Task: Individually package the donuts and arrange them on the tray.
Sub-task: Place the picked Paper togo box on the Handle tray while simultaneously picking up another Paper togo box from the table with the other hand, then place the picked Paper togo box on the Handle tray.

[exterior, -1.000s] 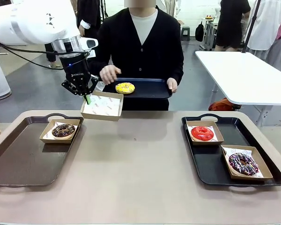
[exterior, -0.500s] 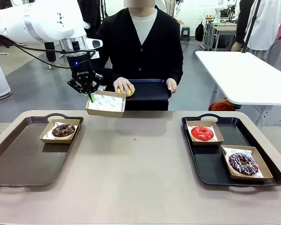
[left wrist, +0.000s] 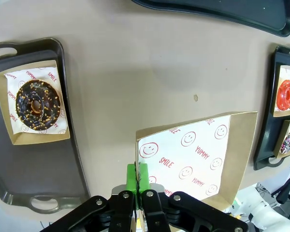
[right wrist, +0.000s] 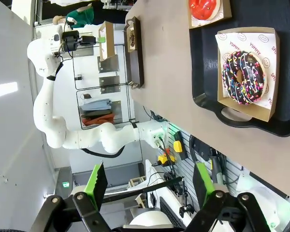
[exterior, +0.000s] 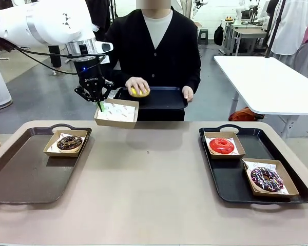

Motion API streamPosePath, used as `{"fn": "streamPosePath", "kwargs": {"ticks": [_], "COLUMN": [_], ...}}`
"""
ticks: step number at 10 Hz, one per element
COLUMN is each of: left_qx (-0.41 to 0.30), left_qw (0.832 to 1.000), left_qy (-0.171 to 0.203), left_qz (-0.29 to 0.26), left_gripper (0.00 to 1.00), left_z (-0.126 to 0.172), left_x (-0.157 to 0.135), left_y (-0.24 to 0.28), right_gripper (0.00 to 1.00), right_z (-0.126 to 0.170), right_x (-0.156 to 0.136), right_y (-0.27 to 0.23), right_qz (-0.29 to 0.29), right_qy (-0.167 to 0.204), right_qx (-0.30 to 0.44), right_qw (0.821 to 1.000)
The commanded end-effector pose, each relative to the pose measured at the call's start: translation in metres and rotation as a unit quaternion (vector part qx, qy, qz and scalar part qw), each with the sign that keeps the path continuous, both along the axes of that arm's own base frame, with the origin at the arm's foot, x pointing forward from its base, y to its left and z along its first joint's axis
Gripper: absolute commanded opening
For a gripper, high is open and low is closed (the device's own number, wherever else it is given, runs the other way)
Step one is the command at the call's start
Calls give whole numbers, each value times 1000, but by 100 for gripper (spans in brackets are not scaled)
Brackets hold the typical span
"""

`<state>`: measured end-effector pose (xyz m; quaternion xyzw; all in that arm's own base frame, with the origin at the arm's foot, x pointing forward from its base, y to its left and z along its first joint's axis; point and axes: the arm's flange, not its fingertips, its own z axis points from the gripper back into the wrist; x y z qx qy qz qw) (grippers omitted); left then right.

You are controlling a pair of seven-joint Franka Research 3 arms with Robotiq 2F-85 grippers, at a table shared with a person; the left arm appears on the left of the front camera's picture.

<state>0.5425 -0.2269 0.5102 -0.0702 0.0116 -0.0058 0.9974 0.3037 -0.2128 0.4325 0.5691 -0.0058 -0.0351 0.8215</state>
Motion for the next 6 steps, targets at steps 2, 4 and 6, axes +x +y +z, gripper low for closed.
{"fn": "streamPosePath", "kwargs": {"ticks": [2, 4, 6], "left_qx": [1, 1, 1], "left_qw": [1000, 1000, 1000], "left_qy": [-4, -4, -4], "left_qz": [1, 1, 1], "left_gripper": [0, 0, 0], "left_z": [0, 0, 0], "left_x": [-4, -4, -4], "left_y": [3, 3, 3], "right_gripper": [94, 94, 94], "right_z": [-1, -1, -1], "right_x": [-1, -1, -1], "right_y": [-1, -1, -1], "right_qz": [1, 1, 1], "right_qy": [4, 4, 4], "right_qx": [-2, -2, -2], "right_qw": [1000, 1000, 1000]}}
